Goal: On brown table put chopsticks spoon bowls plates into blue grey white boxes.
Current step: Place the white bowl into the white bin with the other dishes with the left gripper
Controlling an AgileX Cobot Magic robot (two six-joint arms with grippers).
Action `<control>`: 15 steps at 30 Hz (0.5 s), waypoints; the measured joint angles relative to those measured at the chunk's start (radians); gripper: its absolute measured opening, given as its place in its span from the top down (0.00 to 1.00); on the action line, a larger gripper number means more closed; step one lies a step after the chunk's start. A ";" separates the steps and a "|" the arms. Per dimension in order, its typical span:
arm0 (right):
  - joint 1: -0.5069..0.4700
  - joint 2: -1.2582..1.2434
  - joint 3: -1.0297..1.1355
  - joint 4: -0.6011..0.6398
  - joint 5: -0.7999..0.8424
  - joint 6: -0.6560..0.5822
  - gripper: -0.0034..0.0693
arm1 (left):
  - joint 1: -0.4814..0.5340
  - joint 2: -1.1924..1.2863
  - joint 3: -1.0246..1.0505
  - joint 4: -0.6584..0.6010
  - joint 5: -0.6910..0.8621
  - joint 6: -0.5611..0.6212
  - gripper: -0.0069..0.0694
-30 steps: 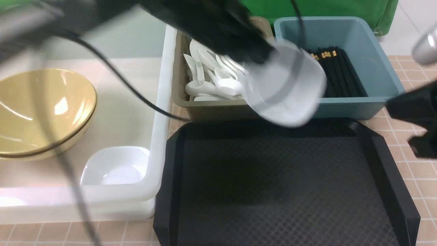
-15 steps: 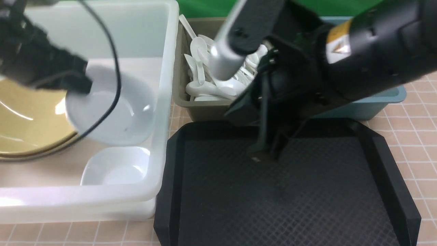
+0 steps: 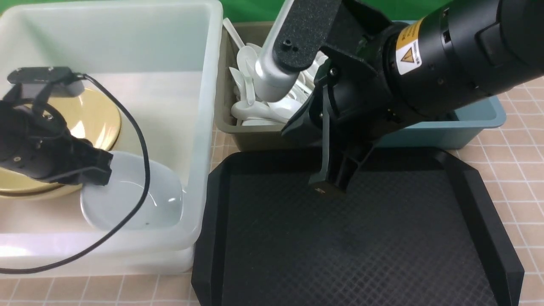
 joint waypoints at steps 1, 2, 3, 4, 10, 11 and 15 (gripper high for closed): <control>0.000 0.000 0.000 0.000 0.000 0.000 0.90 | 0.000 0.002 0.000 0.000 -0.001 0.001 0.90; 0.000 0.000 0.000 -0.001 -0.002 0.000 0.90 | 0.000 0.020 0.000 -0.001 -0.006 0.005 0.90; 0.000 0.000 0.000 -0.003 -0.002 0.000 0.90 | 0.000 0.033 0.000 -0.003 -0.010 0.006 0.90; 0.000 0.000 0.000 -0.003 -0.002 0.000 0.90 | 0.000 0.049 0.000 -0.007 -0.015 0.008 0.90; 0.000 0.000 0.000 -0.007 -0.002 0.000 0.89 | 0.000 0.126 0.000 -0.023 -0.043 0.052 0.80; 0.000 0.000 0.000 -0.007 -0.002 0.000 0.89 | 0.000 0.127 0.000 -0.023 -0.043 0.052 0.80; 0.000 0.000 0.000 -0.009 -0.002 0.000 0.89 | 0.000 0.126 -0.006 -0.023 -0.050 0.088 0.59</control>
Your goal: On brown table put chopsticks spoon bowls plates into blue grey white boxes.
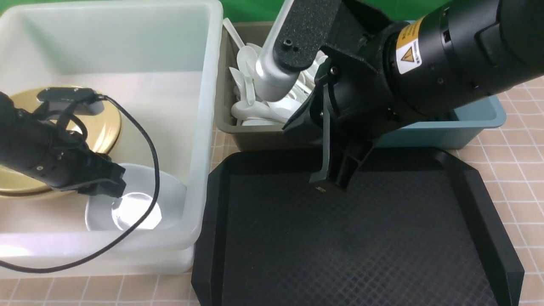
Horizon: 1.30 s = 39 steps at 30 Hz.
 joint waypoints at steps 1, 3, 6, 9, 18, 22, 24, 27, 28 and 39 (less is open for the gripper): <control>0.000 0.000 0.000 0.000 0.001 0.000 0.89 | 0.000 -0.001 -0.004 0.000 0.004 0.006 0.55; 0.000 0.000 0.000 0.000 0.001 0.000 0.89 | 0.000 -0.011 -0.022 0.000 0.026 0.008 0.46; 0.000 0.000 0.000 0.000 0.002 0.000 0.89 | 0.000 -0.048 -0.074 0.000 0.089 0.013 0.34; -0.003 0.000 0.000 0.000 0.009 0.000 0.89 | 0.000 -0.093 -0.138 0.001 0.165 -0.010 0.32; -0.057 -0.087 0.000 -0.014 0.091 0.064 0.89 | 0.000 -0.370 -0.193 0.165 0.338 -0.238 0.70; -0.072 -0.167 0.019 -0.018 0.088 0.108 0.89 | 0.000 -0.553 -0.118 0.218 0.305 -0.278 0.88; -0.072 -0.223 0.071 -0.018 0.075 0.130 0.89 | 0.000 -0.677 -0.014 0.226 0.227 -0.281 0.91; -0.072 -0.303 0.174 -0.018 0.014 0.146 0.89 | 0.000 -0.835 0.126 0.226 0.124 -0.271 0.91; -0.072 -0.346 0.232 -0.018 -0.027 0.153 0.89 | 0.000 -0.889 0.182 0.226 0.087 -0.269 0.91; -0.073 -0.736 0.638 0.006 -0.425 0.169 0.88 | 0.000 -1.279 0.558 0.226 -0.091 -0.265 0.91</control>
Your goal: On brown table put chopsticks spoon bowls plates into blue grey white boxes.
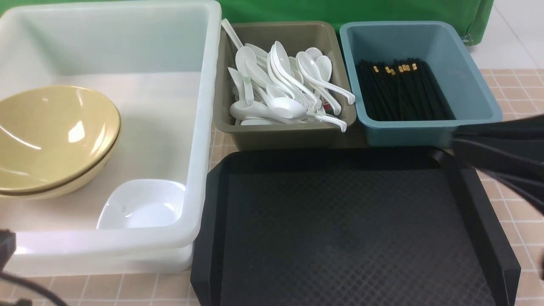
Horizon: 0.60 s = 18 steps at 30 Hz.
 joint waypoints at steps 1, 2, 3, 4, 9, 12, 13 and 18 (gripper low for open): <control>0.000 -0.009 0.006 0.000 -0.004 0.000 0.87 | 0.000 -0.007 0.002 0.000 0.000 0.000 0.91; 0.000 -0.033 0.022 0.000 -0.028 0.002 0.87 | 0.000 -0.031 0.008 0.000 0.002 0.002 0.91; 0.000 -0.042 0.027 0.002 -0.035 0.004 0.87 | 0.000 -0.042 0.008 0.000 0.005 0.002 0.91; 0.000 -0.046 0.031 0.003 -0.037 0.006 0.87 | 0.000 -0.051 0.010 0.000 0.011 0.002 0.91; 0.000 -0.046 0.038 0.004 -0.027 0.010 0.86 | 0.000 -0.057 0.012 0.000 0.053 0.002 0.91; 0.000 -0.046 0.039 0.004 -0.026 0.011 0.85 | 0.000 -0.057 0.012 0.000 0.073 0.002 0.91; 0.000 -0.046 0.039 0.004 -0.026 0.011 0.85 | 0.000 -0.057 0.012 0.000 0.075 0.002 0.91; 0.000 -0.046 0.039 0.004 -0.026 0.011 0.85 | 0.000 -0.057 0.012 0.000 0.076 0.002 0.91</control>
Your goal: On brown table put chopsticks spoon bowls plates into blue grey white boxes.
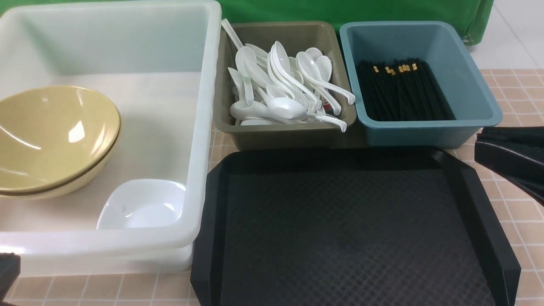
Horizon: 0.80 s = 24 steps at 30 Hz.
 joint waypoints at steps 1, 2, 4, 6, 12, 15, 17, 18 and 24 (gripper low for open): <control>0.000 0.000 0.000 0.000 0.000 0.000 0.85 | 0.000 0.000 0.000 0.000 0.000 0.000 0.91; 0.000 0.000 0.000 0.000 0.000 0.000 0.85 | 0.000 0.000 0.000 0.000 0.000 0.000 0.91; 0.000 0.000 0.000 0.000 0.000 0.000 0.85 | 0.000 0.000 0.000 0.000 0.000 0.000 0.91; 0.000 0.000 0.001 0.000 -0.002 0.000 0.84 | 0.000 0.000 0.000 0.000 0.001 0.000 0.91; -0.018 -0.079 0.090 0.000 -0.082 0.000 0.87 | 0.000 0.000 0.000 0.000 0.003 0.002 0.91; -0.107 -0.170 0.225 0.000 -0.233 0.011 0.90 | 0.000 0.000 0.000 0.000 0.006 0.004 0.91; -0.205 -0.225 0.314 0.000 -0.327 0.057 0.90 | 0.000 0.000 0.000 0.000 0.006 0.005 0.91; -0.262 -0.264 0.373 0.000 -0.359 0.092 0.90 | 0.000 0.000 0.000 0.000 0.006 0.005 0.91; -0.581 -0.470 0.622 -0.142 -0.369 0.323 0.90 | 0.000 0.000 0.000 0.000 0.006 0.005 0.91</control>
